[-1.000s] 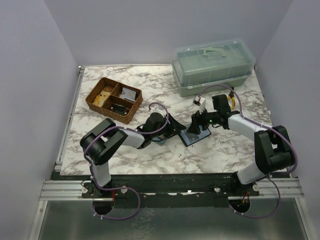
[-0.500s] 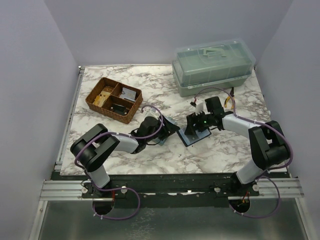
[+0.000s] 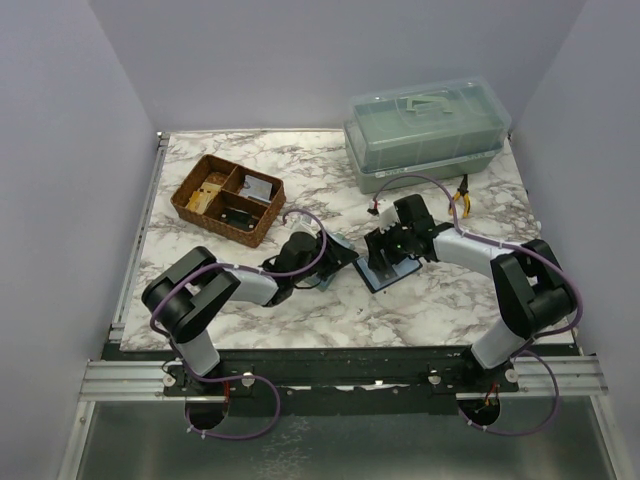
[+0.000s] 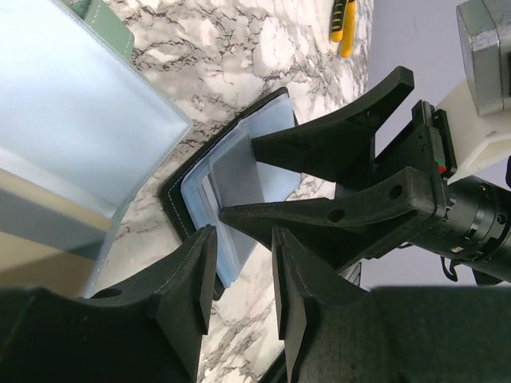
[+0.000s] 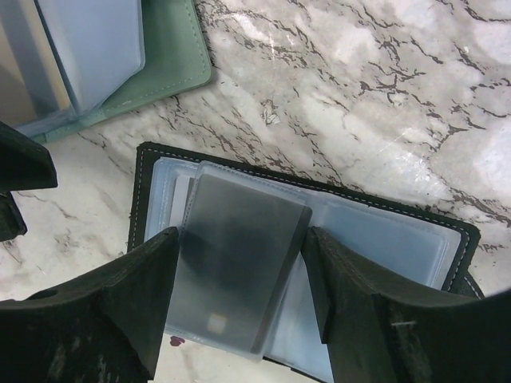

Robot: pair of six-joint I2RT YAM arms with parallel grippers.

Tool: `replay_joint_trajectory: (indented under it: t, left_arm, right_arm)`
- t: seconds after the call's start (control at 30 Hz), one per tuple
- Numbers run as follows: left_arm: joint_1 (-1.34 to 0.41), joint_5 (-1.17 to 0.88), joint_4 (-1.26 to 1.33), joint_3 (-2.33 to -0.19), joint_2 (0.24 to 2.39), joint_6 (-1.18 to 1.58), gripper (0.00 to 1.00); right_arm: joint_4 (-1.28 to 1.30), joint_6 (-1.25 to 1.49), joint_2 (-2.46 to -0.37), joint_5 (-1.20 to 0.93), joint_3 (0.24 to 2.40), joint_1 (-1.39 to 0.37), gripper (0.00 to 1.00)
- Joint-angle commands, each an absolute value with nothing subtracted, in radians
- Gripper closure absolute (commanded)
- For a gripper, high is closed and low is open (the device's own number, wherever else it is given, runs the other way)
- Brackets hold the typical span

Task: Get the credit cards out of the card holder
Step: Remove the credit card from the card holder.

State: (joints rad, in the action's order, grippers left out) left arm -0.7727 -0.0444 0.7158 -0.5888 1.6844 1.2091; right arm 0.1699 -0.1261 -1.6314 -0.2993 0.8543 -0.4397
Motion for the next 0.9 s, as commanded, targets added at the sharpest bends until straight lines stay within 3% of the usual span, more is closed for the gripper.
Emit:
replay_joint_trajectory:
  t: [0.0,0.33,0.73,0.87]
  left_arm:
    - [-0.781,-0.042,0.734,-0.617,1.705,1.208,0.61]
    - [-0.782,-0.092,0.813,-0.678,1.802,1.263,0.59]
    - [-0.778,-0.087,0.817,-0.712,1.871,1.326,0.57]
    - [-0.766,-0.099,0.792,-0.733,1.889,1.301,0.56]
  right_arm:
    - [0.179,-0.162,-1.686,-0.219,0.853,-0.449,0.32]
    - [0.186,-0.166,-1.653,-0.268,0.853,-0.447,0.37]
    - [0.221,-0.13,-1.639,-0.479,0.866,-0.36,0.46]
    - [0.249,-0.147,-1.644,-0.558,0.874,-0.324,0.44]
